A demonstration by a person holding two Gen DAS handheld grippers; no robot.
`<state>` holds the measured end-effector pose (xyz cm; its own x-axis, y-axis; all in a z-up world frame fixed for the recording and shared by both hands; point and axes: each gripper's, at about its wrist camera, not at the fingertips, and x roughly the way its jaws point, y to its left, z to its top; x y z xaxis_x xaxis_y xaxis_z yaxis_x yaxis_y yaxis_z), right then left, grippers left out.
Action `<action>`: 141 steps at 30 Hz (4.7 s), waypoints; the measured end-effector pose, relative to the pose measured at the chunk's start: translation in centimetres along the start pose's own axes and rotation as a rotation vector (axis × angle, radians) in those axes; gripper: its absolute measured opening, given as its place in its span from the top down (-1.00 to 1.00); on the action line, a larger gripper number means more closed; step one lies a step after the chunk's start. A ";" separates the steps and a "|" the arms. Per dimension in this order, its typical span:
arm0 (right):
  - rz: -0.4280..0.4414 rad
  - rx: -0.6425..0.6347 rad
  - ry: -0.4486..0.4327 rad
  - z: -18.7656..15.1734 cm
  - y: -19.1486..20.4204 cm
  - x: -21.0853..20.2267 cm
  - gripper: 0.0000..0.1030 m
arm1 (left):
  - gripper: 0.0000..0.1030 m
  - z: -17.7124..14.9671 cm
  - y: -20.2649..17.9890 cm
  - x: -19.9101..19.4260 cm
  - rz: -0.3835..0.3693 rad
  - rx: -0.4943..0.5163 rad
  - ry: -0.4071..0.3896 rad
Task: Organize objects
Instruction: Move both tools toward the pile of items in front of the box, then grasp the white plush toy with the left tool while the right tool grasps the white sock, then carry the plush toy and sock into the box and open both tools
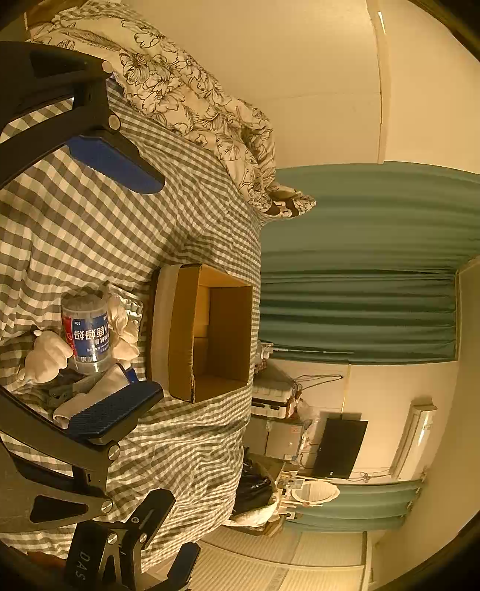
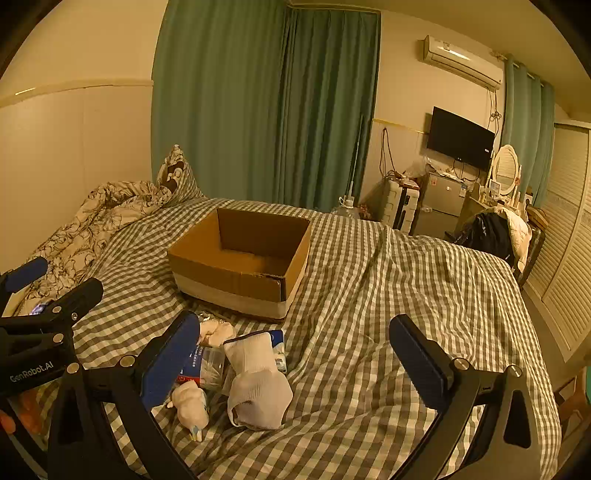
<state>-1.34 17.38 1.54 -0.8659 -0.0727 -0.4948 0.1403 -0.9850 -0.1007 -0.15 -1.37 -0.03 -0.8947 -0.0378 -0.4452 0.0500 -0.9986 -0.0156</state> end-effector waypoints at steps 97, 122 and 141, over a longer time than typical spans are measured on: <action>0.144 -0.028 0.426 -8.0 2.0 11.7 -0.70 | -0.19 -7.1 -1.7 6.3 -0.004 0.041 0.324; 0.164 -0.059 0.095 5.8 -0.5 7.3 -0.07 | -0.19 6.6 -1.3 12.0 -0.091 0.030 0.214; 0.323 -0.067 0.231 11.8 0.6 25.6 -0.10 | -0.19 8.3 -2.1 29.1 -0.149 0.109 0.300</action>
<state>-29.11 13.06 -1.02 -0.6422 -0.3326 -0.6907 0.4252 -0.9042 0.0400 -29.93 -0.70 -5.53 -0.7177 0.1043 -0.6884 -0.1331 -0.9910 -0.0114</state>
